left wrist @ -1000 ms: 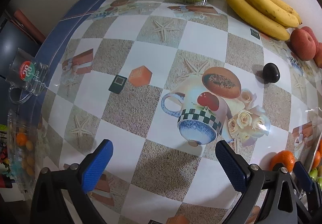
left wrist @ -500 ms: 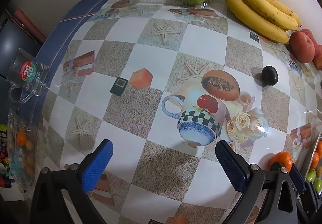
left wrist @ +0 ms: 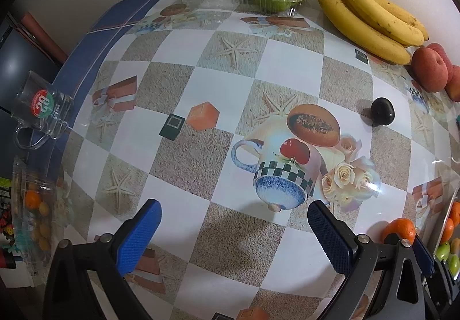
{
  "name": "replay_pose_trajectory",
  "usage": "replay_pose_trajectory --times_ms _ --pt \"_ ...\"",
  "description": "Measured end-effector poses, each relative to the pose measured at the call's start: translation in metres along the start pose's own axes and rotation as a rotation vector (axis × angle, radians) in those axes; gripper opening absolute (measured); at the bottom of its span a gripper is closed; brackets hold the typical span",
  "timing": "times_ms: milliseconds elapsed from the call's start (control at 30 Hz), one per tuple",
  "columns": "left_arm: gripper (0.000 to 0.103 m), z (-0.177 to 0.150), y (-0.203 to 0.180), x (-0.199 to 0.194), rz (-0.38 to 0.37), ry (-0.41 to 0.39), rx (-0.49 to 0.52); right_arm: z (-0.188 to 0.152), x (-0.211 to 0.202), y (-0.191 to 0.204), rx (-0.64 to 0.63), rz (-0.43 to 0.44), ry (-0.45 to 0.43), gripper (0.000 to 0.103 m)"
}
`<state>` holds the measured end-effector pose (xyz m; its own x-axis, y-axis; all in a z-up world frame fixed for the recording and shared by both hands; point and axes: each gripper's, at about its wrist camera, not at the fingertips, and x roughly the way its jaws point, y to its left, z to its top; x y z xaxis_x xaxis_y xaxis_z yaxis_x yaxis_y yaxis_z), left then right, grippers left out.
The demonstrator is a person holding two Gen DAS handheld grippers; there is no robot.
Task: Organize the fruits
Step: 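Grasp the last mandarin with the right tool while the left tool moves toward the black plum, then carry the mandarin toward the plate with the right tool while the left tool grasps the black plum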
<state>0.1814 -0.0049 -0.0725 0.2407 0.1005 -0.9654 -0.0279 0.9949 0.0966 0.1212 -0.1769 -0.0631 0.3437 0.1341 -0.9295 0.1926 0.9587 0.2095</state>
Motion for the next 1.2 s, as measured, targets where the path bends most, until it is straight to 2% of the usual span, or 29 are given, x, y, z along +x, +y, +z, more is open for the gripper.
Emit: replay_pose_trajectory --times_ms 467,933,1033,1200 --pt "0.103 -0.002 -0.008 -0.009 -0.019 -0.023 0.014 0.005 -0.025 -0.008 0.033 0.02 -0.057 0.033" --pt "0.1 -0.002 -0.026 -0.021 -0.082 -0.079 0.053 0.015 -0.055 -0.047 0.119 -0.026 -0.139 0.033" --pt "0.096 -0.003 -0.032 -0.021 -0.086 -0.083 0.074 0.015 -0.059 -0.055 0.137 -0.042 -0.144 0.033" --pt "0.096 -0.004 -0.043 -0.024 -0.103 -0.093 0.115 0.015 -0.065 -0.067 0.163 -0.059 -0.159 0.033"
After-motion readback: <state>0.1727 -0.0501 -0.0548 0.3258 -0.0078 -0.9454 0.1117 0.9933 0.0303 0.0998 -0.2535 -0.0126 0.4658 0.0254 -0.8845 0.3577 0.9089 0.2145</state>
